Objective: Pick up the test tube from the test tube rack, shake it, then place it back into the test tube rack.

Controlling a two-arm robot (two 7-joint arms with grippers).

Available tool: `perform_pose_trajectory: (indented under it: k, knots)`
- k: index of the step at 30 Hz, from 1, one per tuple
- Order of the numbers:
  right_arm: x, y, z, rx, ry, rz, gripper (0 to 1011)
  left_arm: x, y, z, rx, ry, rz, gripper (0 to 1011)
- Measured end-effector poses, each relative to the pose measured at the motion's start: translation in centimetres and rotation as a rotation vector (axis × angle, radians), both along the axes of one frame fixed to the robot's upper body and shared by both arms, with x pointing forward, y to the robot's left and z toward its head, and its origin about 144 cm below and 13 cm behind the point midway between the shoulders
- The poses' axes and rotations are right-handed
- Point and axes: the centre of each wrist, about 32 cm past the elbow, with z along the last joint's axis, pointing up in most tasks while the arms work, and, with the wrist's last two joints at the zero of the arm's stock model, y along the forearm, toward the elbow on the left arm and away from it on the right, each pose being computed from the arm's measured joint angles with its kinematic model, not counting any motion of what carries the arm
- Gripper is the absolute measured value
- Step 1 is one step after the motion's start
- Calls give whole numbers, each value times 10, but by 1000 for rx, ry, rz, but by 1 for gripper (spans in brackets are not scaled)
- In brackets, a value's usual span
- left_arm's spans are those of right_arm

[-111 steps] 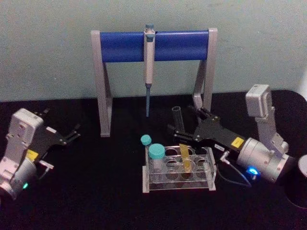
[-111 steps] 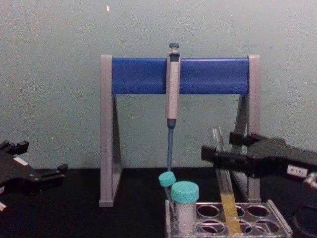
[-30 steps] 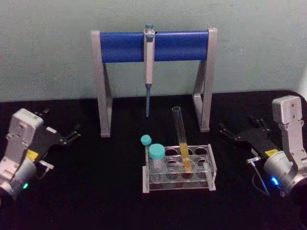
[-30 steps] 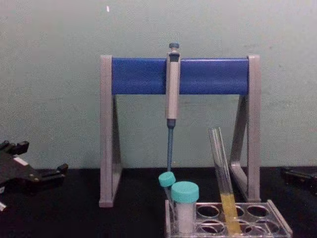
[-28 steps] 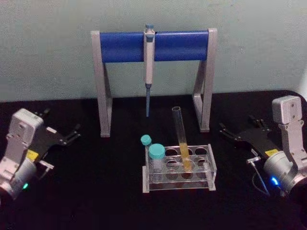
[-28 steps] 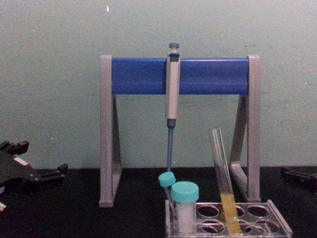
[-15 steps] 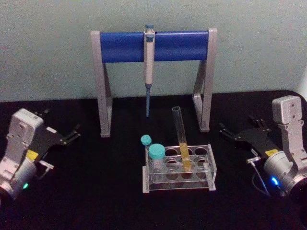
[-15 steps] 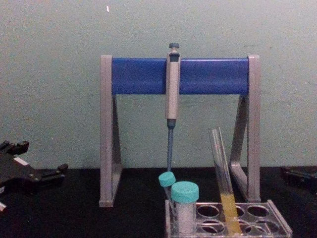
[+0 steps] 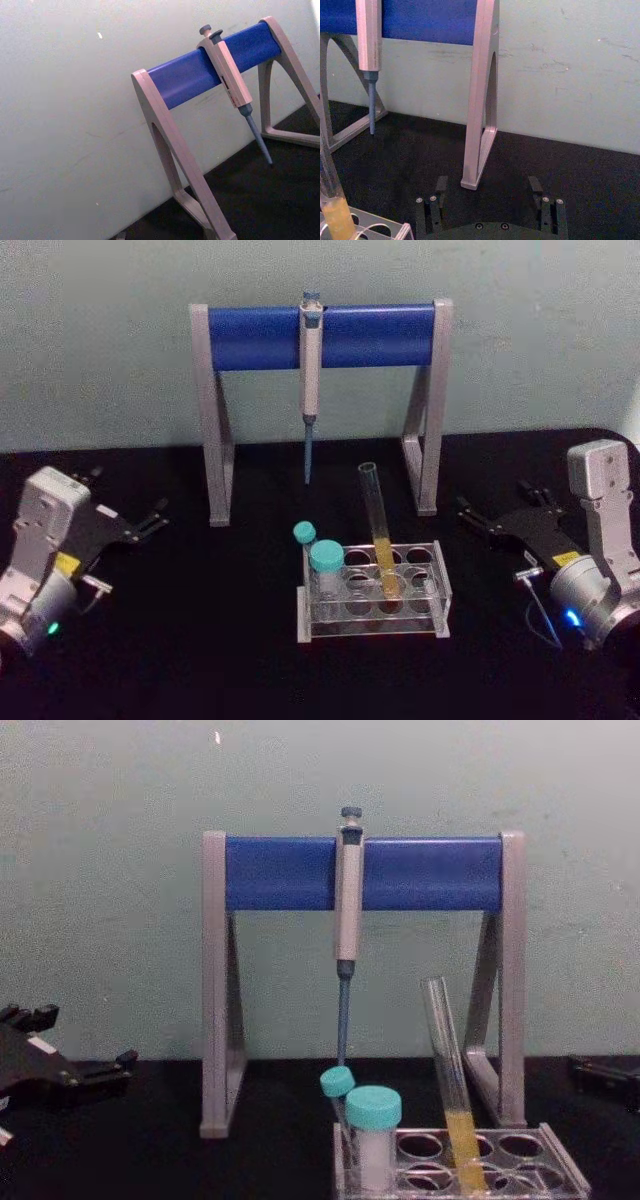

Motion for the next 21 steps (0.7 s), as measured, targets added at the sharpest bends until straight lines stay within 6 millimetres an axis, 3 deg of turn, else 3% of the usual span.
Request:
perform_pose_trajectory:
  k: [21]
  knots:
    - [0,0,0,0,0,0,1000,0,0,0,0,0,0,1001]
